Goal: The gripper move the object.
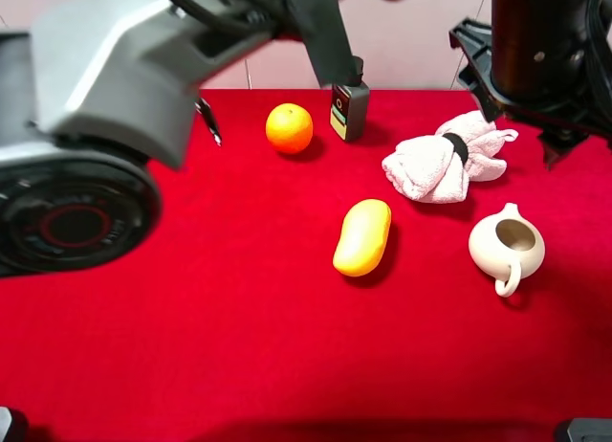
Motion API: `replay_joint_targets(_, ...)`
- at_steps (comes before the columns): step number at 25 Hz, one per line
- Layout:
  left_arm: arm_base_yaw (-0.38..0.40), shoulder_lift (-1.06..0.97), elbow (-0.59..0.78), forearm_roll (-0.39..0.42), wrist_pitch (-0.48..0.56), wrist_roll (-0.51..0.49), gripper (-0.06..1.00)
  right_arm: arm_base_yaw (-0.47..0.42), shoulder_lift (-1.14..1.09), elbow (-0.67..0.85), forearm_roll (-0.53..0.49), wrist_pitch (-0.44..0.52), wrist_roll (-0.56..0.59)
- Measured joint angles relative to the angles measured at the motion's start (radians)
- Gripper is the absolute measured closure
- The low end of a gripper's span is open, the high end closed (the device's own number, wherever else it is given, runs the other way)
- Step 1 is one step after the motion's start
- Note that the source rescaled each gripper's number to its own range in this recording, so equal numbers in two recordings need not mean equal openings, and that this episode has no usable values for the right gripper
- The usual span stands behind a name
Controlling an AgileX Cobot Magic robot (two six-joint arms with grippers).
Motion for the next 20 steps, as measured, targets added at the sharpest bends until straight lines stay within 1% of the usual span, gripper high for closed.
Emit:
replay_joint_targets(7, 0.0, -0.117, 0.152, 0.042, 0.0, -0.007, 0.29, 0.0, 0.0, 0.0, 0.0, 0.0, 0.001)
replay_joint_targets(11, 0.0, -0.198, 0.248, 0.046, 0.0, -0.011, 0.29, 0.0, 0.0, 0.0, 0.0, 0.0, 0.001)
replay_joint_targets(12, 0.0, -0.243, 0.3, 0.046, 0.0, -0.012, 0.29, 0.0, 0.0, 0.0, 0.0, 0.0, 0.001)
replay_joint_targets(14, 0.0, -0.285, 0.349, 0.046, 0.0, -0.014, 0.29, 0.0, 0.0, 0.0, 0.0, 0.0, 0.001)
replay_joint_targets(20, 0.0, -0.382, 0.439, 0.047, 0.0, -0.046, 0.29, 0.0, 0.0, 0.0, 0.0, 0.0, 0.001)
